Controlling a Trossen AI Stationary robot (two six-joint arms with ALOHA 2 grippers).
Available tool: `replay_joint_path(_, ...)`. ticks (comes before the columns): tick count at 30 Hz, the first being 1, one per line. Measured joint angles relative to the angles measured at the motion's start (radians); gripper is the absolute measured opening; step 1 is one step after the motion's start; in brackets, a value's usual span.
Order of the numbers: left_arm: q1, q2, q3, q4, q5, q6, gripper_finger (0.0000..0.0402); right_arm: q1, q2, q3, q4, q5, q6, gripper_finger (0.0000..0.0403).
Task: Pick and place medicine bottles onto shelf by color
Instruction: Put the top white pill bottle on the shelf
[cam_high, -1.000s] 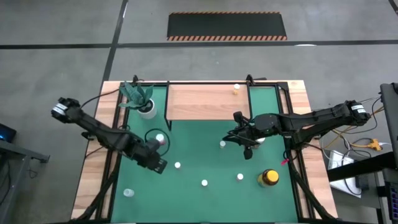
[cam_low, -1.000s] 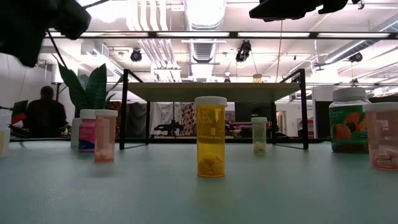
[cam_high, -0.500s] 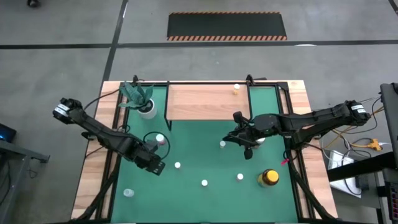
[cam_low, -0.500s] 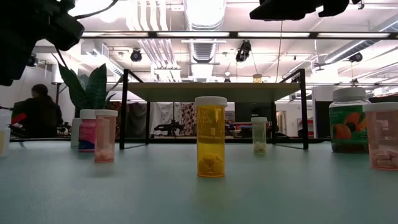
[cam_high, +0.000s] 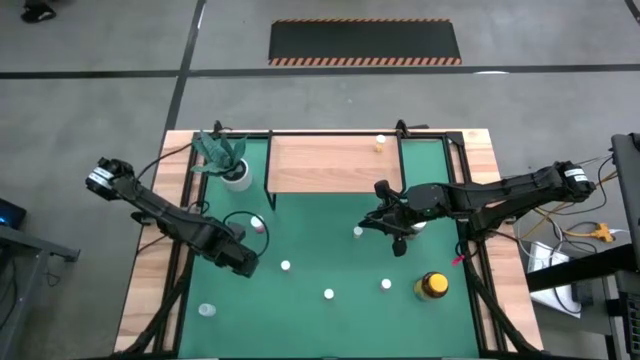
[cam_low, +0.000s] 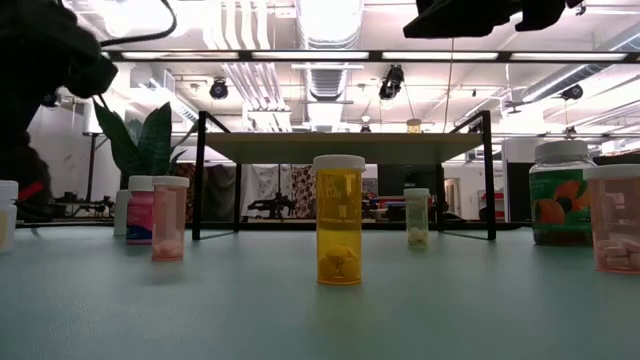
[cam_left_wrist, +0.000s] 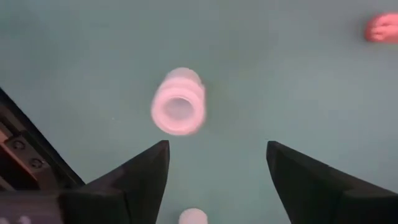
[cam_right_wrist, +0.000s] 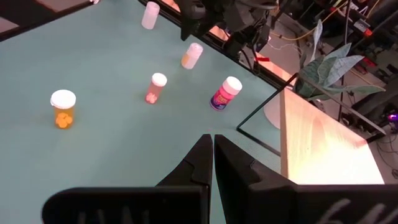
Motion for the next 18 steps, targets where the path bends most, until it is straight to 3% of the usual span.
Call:
replay_joint_path(11,0.001,0.02,-0.11,0.061,-0.033,-0.003,0.0249,0.0,0.0,-0.003,-0.004,0.0,0.01,0.0009)
replay_joint_path(18,0.001,0.037,-0.107,0.071,-0.069,0.003,0.0201,0.0,0.0,-0.003,-0.004,0.0,0.025,0.0009)
